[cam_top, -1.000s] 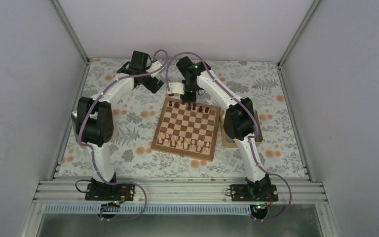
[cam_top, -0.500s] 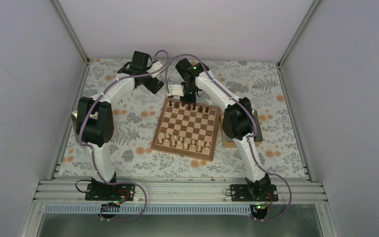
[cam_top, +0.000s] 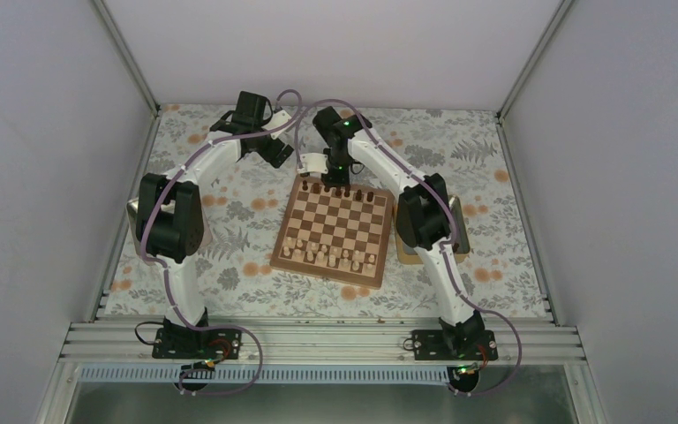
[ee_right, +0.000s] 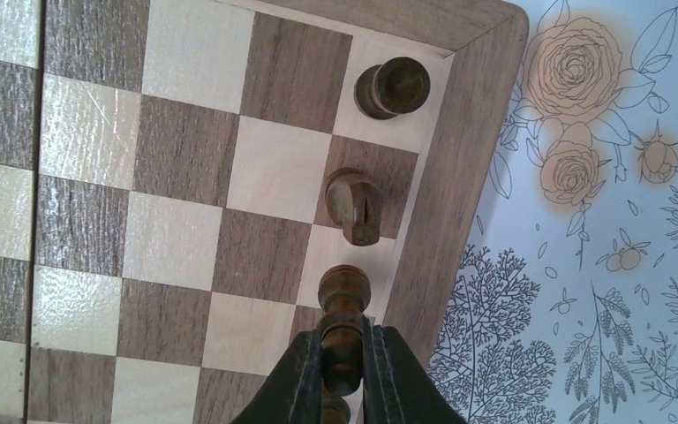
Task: Set up the chess pieces on the board
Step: Place the chess piece on the chessboard.
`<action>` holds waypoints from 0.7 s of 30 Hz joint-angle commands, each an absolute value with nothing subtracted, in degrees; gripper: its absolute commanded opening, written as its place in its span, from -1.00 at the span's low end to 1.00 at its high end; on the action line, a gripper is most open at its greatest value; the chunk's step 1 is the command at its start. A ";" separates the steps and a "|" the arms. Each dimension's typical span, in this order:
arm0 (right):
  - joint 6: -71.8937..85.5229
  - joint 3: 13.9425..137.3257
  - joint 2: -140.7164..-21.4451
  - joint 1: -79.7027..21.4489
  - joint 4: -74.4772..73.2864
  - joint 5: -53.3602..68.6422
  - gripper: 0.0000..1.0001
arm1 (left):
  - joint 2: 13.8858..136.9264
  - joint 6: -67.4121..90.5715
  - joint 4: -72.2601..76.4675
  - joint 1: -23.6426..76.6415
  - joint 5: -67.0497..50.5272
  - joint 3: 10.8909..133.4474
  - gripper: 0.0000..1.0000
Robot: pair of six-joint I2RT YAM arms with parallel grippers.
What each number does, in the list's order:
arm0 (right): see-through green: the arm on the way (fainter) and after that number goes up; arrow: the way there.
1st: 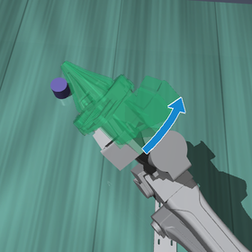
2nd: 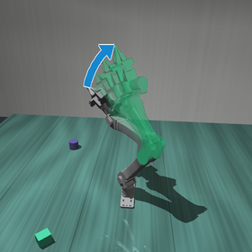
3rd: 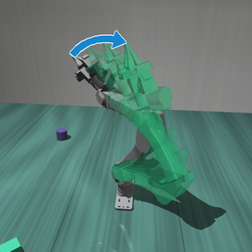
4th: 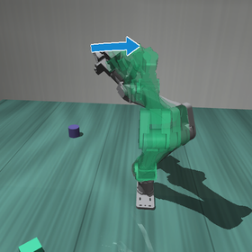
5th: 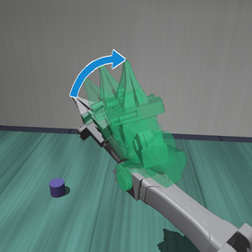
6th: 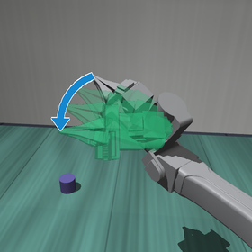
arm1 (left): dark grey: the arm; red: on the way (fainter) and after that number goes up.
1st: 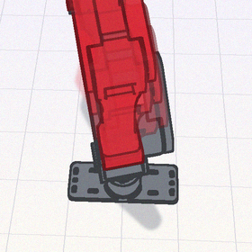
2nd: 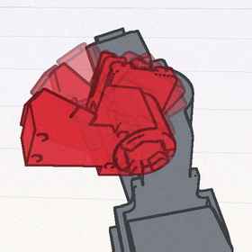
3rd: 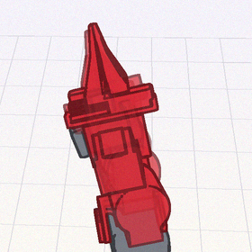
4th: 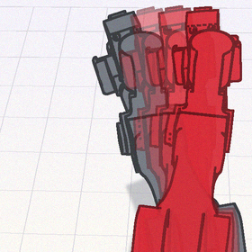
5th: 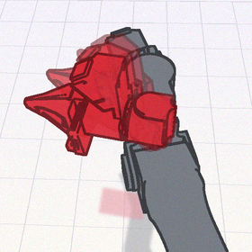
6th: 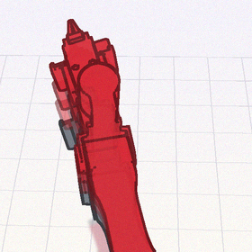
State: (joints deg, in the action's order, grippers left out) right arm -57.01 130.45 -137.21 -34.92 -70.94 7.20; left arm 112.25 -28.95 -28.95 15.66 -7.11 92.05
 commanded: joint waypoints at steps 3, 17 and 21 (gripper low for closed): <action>-57.95 130.56 -138.38 -35.62 -70.59 7.32 -0.81 | 112.01 -29.27 -29.49 16.03 -7.71 93.52 1.00; -57.85 130.60 -138.85 -35.60 -70.07 7.65 -0.80 | 111.74 -29.18 -29.26 16.03 -7.79 93.30 1.00; -58.05 130.56 -138.97 -35.60 -70.08 7.67 -0.79 | 111.72 -29.27 -29.22 16.05 -7.81 93.24 1.00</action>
